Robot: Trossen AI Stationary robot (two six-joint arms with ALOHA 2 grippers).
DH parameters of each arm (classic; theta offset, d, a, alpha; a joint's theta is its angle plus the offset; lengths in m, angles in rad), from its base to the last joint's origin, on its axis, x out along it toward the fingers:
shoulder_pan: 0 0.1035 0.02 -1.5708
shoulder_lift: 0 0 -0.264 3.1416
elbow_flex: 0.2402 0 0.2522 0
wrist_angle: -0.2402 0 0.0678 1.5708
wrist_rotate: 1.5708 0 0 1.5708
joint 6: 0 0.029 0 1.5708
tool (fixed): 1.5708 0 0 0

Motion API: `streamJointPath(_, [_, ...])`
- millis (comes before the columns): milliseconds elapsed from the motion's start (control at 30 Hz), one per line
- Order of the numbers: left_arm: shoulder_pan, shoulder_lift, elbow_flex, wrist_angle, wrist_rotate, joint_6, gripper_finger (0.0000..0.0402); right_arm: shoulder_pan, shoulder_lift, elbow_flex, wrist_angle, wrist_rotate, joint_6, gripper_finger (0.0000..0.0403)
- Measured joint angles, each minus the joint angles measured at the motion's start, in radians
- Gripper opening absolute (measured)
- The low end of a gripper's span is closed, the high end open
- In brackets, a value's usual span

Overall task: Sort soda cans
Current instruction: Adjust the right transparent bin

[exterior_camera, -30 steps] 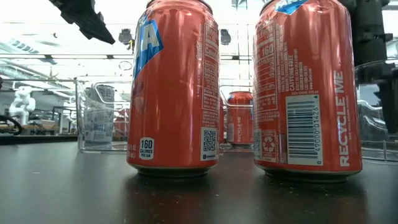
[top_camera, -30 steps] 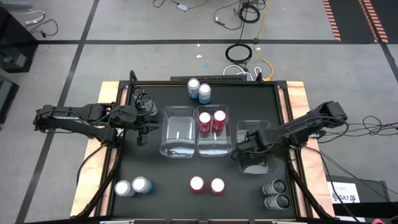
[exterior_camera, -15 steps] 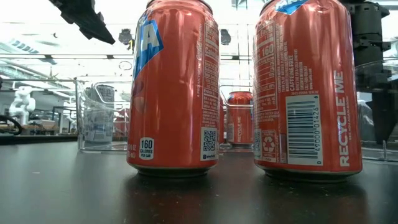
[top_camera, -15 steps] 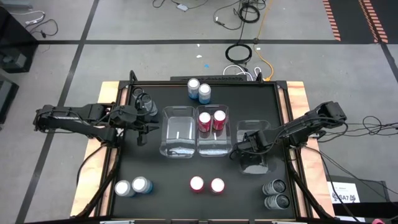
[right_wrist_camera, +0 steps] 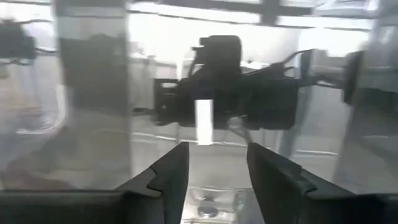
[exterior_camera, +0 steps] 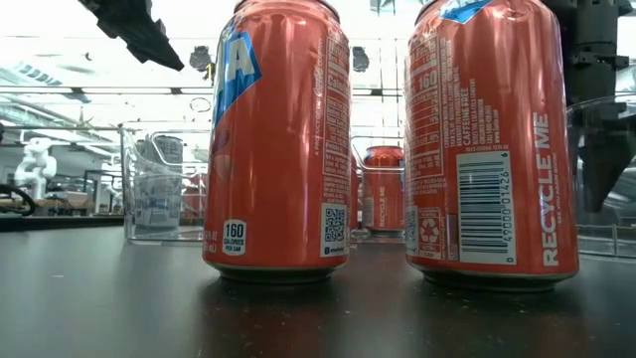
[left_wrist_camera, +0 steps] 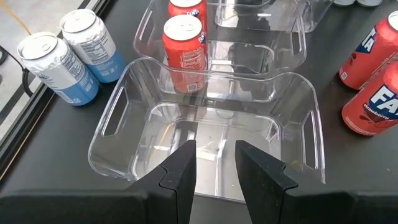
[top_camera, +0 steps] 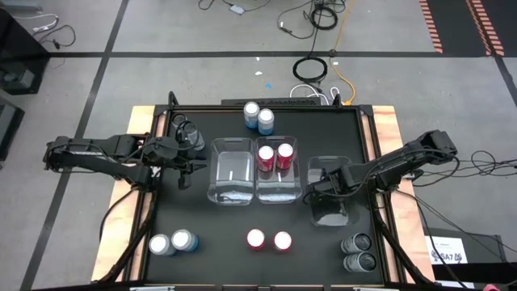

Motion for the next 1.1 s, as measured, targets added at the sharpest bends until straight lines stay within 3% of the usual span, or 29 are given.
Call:
streamJointPath(333, [0.0,0.0,0.0,0.0,0.0,0.0,0.0123,0.009,-0.068,0.052,-0.001,0.008,-0.004,0.0102])
streamJointPath(567, [0.0,0.0,0.0,0.0,0.0,0.0,0.0123,0.051,-0.105,0.318,-0.264,-0.002,-0.002,0.0074])
streamJointPath(733, [0.0,0.0,0.0,0.0,0.0,0.001,0.0123,0.096,-0.105,0.482,-0.34,-0.114,0.093,0.0056])
streamJointPath(967, [0.0,0.0,0.0,0.0,0.0,0.001,0.0123,0.176,-0.089,0.445,-0.329,-0.261,0.21,0.0032])
streamJointPath(1100, [0.0,0.0,0.0,0.0,0.0,0.001,0.0123,0.215,-0.088,0.37,-0.154,-0.266,0.262,0.0018])
